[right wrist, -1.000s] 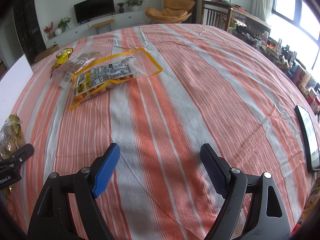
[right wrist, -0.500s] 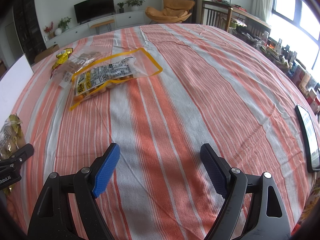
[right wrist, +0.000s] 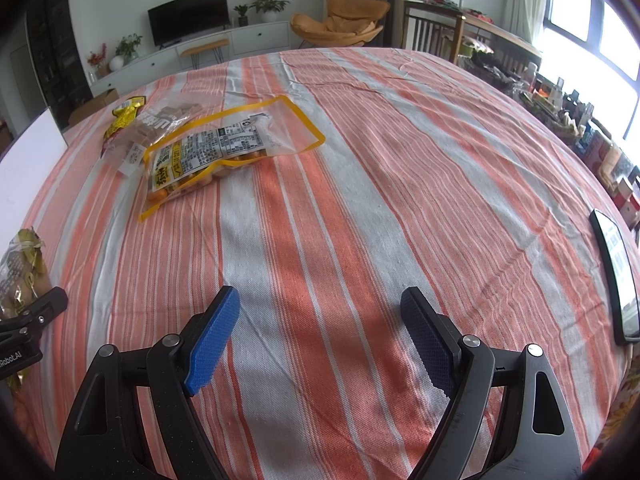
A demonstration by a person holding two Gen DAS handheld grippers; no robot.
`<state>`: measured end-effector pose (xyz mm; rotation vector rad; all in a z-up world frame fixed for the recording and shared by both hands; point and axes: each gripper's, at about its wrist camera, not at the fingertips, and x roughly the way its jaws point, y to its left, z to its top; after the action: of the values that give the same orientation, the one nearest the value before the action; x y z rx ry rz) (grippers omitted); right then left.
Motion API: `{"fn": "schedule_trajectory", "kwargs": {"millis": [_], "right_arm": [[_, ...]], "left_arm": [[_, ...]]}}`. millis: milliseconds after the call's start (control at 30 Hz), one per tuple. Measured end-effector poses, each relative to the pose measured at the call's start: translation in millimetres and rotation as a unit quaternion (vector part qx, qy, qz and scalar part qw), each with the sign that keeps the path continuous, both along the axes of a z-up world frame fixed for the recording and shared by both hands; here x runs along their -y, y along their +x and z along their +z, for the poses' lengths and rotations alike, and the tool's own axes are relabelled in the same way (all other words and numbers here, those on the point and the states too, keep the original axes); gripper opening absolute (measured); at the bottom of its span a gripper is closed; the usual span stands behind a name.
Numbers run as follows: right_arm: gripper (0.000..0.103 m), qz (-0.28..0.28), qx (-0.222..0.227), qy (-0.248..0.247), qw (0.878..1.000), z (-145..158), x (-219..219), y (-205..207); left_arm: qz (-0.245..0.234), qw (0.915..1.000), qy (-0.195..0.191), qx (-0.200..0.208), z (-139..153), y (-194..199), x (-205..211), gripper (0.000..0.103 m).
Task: Organize snacks
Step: 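Lift the clear snack bag with the left tool and hold it, then grasp the yellow-bordered peanut packet with the right tool while the left tool holds the clear bag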
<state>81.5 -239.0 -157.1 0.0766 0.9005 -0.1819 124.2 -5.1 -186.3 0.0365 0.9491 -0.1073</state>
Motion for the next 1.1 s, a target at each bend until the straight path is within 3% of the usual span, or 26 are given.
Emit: {"fn": "schedule_trajectory", "kwargs": {"millis": [100,200,367,433,600,733,800,900,1100], "right_arm": [[0.085,-0.009,-0.005,0.036,0.999,4,5,-2],[0.085,-0.004,0.004,0.156,0.988,16,9,6],[0.085,0.003,-0.048,0.258,0.965,23,-2,73],[0.085,-0.010,-0.064,0.266,0.962,21,-7,100],[0.085,-0.058,-0.087,0.252,0.962,15,-19,166],[0.085,-0.049,-0.084,0.150,0.984,10,-51,188],[0.085,-0.019,-0.090,0.072,0.993,7,-71,184],[0.084,0.032,-0.083,0.002,0.996,2,-90,163],[0.074,0.068,-0.077,0.008,0.995,2,-74,107]], "left_arm": [[0.000,1.0000,0.000,0.000,0,0,0,0.103],[0.000,1.0000,0.000,0.000,0,0,0,0.103],[0.000,1.0000,0.000,0.000,0,0,0,0.103],[0.000,1.0000,-0.001,0.000,0,0,0,0.103],[0.000,1.0000,0.000,0.000,0,0,0,0.103],[0.000,1.0000,0.000,0.000,0,-1,0,0.103],[0.000,1.0000,0.000,0.000,0,-1,0,0.103],[0.000,1.0000,0.000,0.000,0,-1,0,0.103],[-0.001,1.0000,0.000,0.000,0,-1,0,0.103]]}}
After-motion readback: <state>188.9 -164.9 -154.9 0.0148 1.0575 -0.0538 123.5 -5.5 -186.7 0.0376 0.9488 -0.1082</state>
